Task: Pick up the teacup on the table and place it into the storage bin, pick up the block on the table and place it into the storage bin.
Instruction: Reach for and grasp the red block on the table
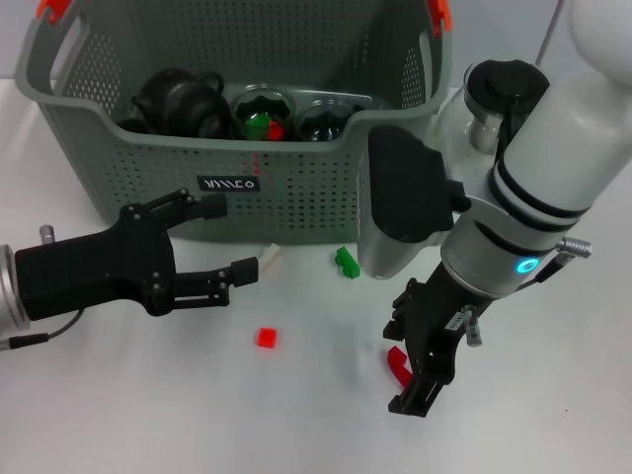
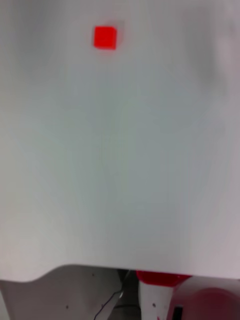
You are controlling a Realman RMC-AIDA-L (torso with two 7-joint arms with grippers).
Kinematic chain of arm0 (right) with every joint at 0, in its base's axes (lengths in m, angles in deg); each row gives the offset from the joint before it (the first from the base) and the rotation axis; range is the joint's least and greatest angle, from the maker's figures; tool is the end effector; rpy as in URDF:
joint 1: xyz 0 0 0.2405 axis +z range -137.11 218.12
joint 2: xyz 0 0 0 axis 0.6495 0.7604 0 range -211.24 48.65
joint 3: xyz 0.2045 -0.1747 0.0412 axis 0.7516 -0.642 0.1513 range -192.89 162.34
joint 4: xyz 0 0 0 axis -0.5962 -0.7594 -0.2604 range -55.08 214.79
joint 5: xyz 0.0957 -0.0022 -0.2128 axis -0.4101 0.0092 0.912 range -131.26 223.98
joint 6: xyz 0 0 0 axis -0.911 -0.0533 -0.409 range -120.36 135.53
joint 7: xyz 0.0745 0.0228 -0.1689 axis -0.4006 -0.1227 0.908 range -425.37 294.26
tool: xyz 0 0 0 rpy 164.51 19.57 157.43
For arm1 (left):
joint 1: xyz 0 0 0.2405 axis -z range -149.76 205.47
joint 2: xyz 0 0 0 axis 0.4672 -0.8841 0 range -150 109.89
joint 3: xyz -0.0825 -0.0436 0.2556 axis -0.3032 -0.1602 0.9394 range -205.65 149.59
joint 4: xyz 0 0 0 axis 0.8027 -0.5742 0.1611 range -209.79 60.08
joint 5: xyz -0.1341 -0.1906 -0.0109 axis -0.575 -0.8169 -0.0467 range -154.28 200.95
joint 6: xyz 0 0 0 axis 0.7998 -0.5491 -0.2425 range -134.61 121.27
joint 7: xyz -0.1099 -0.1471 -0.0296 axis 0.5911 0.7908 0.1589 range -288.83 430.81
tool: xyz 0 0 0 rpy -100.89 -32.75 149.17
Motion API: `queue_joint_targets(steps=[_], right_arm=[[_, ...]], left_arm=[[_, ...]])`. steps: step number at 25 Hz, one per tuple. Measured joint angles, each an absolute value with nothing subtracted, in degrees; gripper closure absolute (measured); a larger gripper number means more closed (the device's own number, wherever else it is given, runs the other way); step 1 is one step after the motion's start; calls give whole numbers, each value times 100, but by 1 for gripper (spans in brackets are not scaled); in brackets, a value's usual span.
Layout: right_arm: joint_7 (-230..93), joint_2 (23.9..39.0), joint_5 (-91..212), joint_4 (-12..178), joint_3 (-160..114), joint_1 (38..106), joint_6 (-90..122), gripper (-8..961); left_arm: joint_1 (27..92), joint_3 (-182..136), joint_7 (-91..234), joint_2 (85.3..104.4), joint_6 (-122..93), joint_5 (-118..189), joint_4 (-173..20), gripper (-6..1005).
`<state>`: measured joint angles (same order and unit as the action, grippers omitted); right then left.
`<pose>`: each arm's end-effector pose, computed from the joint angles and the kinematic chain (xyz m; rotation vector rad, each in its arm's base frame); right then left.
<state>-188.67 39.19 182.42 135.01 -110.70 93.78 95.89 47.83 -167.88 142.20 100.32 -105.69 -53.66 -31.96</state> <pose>0.1391 0.3651 -0.1429 2.9429 -0.1095 0.7554 -0.2786 0.3215 -0.0148 -2.6212 -0.4573 -0.9449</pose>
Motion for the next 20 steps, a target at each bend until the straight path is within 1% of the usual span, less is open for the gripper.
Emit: queue_joint_targets(steps=[7,14,20], right_arm=[[-19032,3942,18383,13524,-11612,9312,9246,13],[-19049,3945,18350,13535,-11620,9304,9222,12],[-19094,3939,18380,13541,-11623,9284,9191,12]], left_arm=[[4741,-16796,14201,10020,-10490,-5235,-3229,63],[4623,-16795,14216,9883,-10489,-4833,-3232,63],[4477,-16897,14164,9848,-10449,-4684,-3222,63]])
